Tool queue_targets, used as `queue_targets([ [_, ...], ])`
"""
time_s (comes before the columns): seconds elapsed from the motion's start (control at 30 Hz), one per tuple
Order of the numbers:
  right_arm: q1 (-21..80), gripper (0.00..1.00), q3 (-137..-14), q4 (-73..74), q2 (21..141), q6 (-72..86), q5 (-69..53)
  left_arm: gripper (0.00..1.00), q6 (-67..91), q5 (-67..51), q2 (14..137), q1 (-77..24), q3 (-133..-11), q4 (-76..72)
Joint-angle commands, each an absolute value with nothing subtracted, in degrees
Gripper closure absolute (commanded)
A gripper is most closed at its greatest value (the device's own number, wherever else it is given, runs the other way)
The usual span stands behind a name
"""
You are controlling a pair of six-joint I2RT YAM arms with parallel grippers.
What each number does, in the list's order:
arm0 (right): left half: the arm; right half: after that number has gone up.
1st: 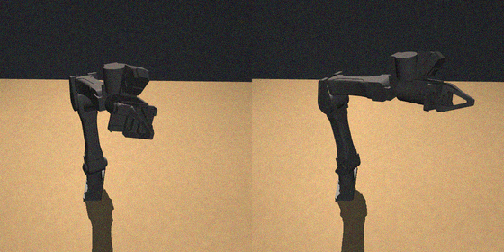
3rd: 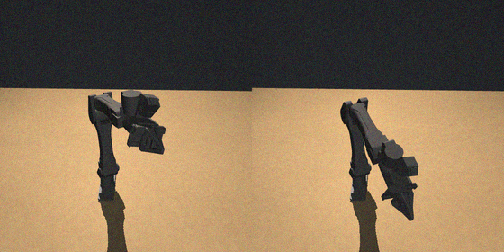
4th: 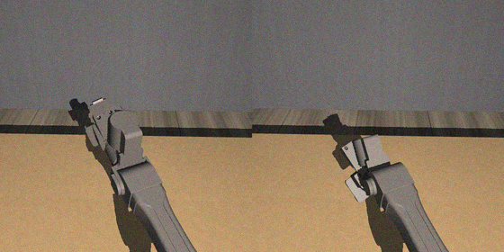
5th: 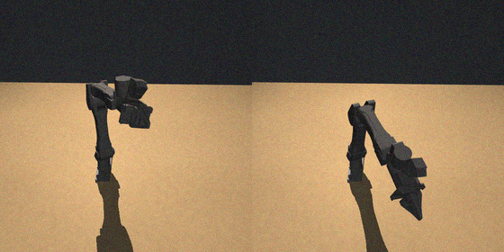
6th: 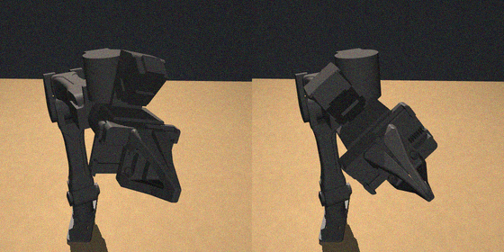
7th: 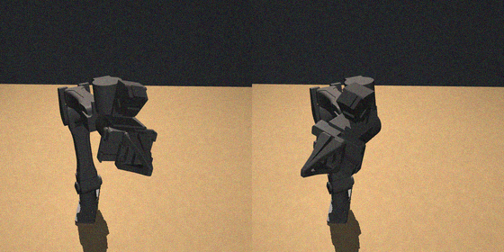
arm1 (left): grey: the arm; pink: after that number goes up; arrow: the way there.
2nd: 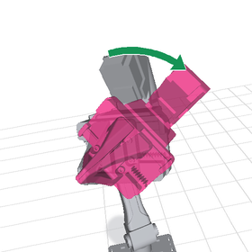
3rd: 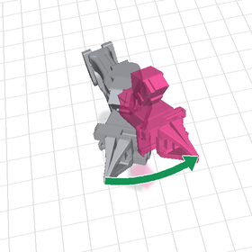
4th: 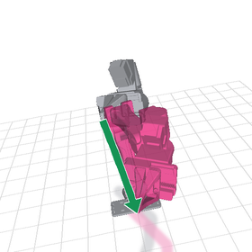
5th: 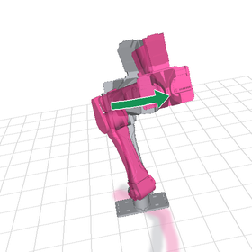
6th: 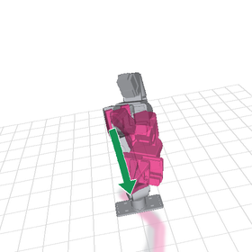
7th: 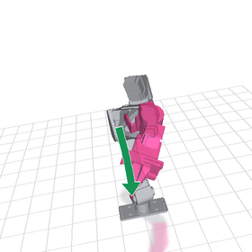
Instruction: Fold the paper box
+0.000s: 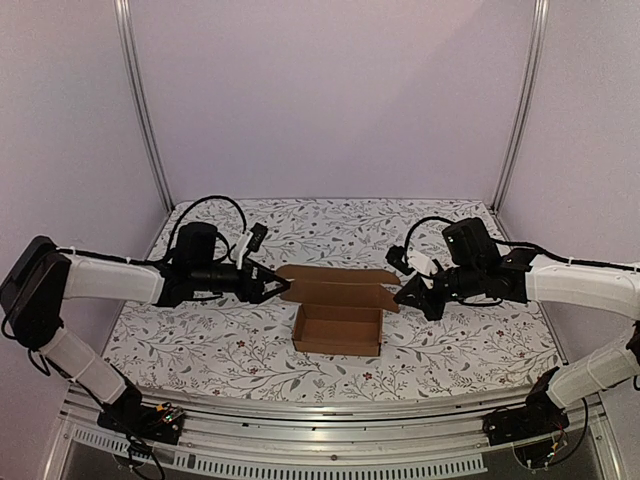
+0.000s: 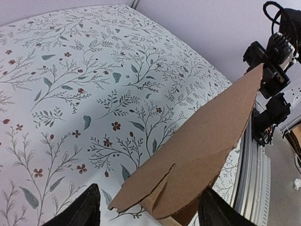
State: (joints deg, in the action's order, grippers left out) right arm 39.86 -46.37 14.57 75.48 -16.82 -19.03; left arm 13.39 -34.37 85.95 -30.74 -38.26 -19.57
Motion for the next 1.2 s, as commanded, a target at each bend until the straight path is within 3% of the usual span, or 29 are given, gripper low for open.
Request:
queue_targets([
  [0.0,40.28,1.0,-47.23,13.7,75.22,-16.31,-19.89,0.33,10.03,-37.11,88.47,-30.5,-40.84,-15.33],
  [1.17,40.25,1.0,-48.96,13.54,78.04,-15.67,-20.21,0.78,3.16,-25.92,88.0,-33.89,-46.55,-0.32],
])
